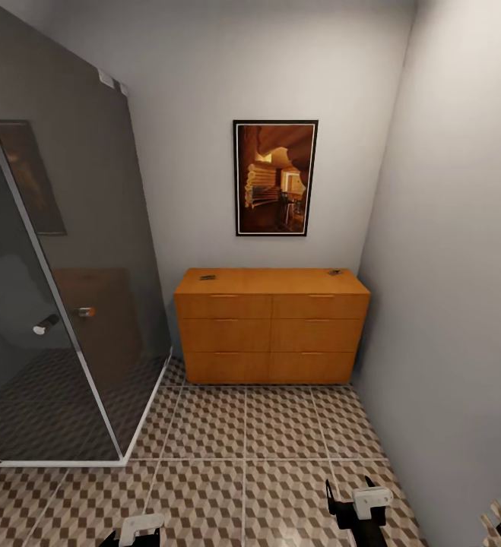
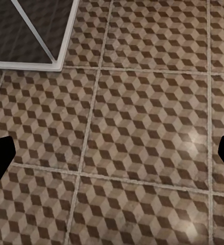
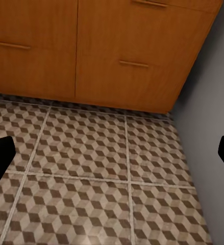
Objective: Take the four mousetraps from the cabinet in the bathroom and place them on the bathroom floor. Make sure all four end up on the same floor surface, and ensure that at least two of them are either under or directly next to the same bathroom sink.
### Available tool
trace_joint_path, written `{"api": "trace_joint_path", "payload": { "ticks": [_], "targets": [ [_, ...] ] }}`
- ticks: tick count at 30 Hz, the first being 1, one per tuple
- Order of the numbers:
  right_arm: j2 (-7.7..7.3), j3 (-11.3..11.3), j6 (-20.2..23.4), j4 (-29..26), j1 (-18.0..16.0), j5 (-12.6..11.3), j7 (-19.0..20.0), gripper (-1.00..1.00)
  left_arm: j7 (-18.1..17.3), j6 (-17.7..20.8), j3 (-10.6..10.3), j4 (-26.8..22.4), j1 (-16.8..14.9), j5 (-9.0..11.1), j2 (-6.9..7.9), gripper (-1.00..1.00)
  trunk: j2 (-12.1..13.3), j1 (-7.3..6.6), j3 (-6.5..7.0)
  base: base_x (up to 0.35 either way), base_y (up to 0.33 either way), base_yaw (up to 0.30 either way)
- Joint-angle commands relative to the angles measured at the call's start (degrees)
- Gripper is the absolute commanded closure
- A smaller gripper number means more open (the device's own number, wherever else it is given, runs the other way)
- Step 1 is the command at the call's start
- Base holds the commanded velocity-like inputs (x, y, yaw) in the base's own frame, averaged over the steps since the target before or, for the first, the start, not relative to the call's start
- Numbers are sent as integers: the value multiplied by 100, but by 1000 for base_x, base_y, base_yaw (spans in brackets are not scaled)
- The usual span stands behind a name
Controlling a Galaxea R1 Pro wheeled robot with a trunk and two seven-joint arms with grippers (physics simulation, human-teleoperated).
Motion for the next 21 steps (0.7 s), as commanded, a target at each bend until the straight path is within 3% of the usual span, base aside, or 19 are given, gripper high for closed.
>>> {"api": "trace_joint_path", "payload": {
  "ticks": [1,21],
  "targets": [
    [-1,47,-5,3,-5,14,-57,-100,35,-9,-49,-6,-4,30,3,-100,-13,4,-13,0,0,0],
    [-11,47,4,4,-5,23,-57,-100,37,-9,-49,-3,-4,30,3,-100,-13,4,-13,0,0,0]
  ]
}}
